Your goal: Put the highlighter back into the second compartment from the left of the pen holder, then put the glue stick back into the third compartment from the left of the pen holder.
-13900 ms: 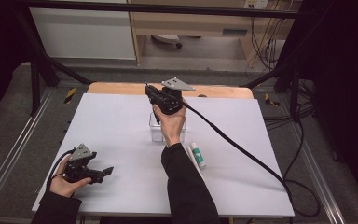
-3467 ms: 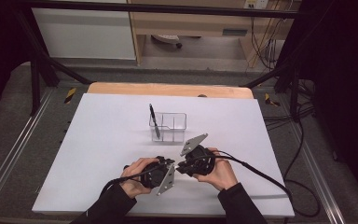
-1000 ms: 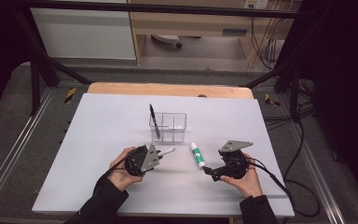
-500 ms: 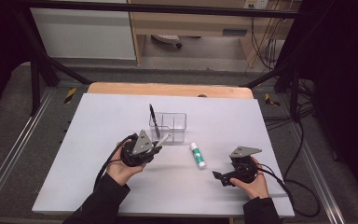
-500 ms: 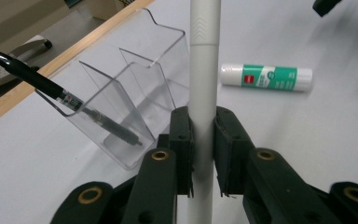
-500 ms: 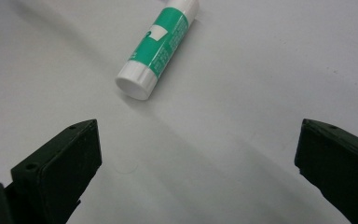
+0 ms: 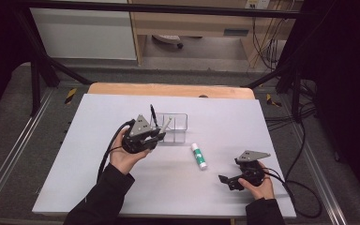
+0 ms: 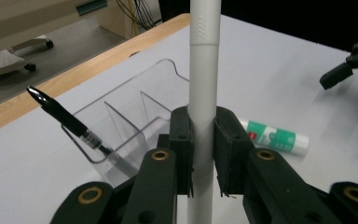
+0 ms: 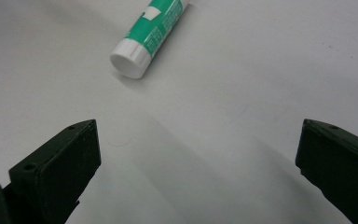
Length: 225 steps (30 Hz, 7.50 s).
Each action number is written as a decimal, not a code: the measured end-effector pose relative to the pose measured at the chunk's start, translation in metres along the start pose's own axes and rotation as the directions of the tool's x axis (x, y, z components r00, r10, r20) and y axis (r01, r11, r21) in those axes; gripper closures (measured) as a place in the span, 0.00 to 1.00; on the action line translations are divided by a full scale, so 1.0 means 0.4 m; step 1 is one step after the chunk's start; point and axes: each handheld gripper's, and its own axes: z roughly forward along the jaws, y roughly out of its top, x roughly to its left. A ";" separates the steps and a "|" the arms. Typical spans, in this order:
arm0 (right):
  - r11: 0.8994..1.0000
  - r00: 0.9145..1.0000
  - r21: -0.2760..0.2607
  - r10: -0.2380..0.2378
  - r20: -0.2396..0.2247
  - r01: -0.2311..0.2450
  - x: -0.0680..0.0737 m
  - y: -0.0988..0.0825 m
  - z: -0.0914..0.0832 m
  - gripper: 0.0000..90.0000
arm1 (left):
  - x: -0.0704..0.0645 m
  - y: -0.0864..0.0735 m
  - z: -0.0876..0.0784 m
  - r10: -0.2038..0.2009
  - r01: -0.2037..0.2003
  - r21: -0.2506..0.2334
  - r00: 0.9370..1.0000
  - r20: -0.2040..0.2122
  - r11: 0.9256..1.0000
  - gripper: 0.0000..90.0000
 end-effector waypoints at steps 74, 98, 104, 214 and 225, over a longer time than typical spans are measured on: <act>1.000 1.000 -0.004 -0.013 -0.013 0.013 -0.001 -0.002 -0.006 0.01 | 0.106 0.048 0.238 -0.134 0.132 -0.021 0.988 -0.078 0.991 0.87; 1.000 1.000 0.001 -0.013 -0.014 0.013 0.000 -0.003 -0.004 0.01 | 0.096 0.010 0.252 -0.098 0.105 0.064 0.990 -0.106 0.992 0.85; 1.000 1.000 0.004 -0.012 -0.013 0.012 0.000 -0.003 -0.002 0.01 | 0.101 0.018 0.220 -0.085 0.092 0.070 0.991 -0.101 0.993 0.77; 0.969 0.992 0.243 0.014 0.122 -0.043 0.097 0.343 0.194 0.15 | 0.167 -0.396 -0.170 -0.172 0.190 0.176 0.979 -0.112 0.966 0.09; 0.939 0.989 0.332 0.039 0.143 -0.085 0.087 0.336 0.225 0.35 | 0.166 -0.396 -0.170 -0.173 0.191 0.174 0.979 -0.110 0.966 0.09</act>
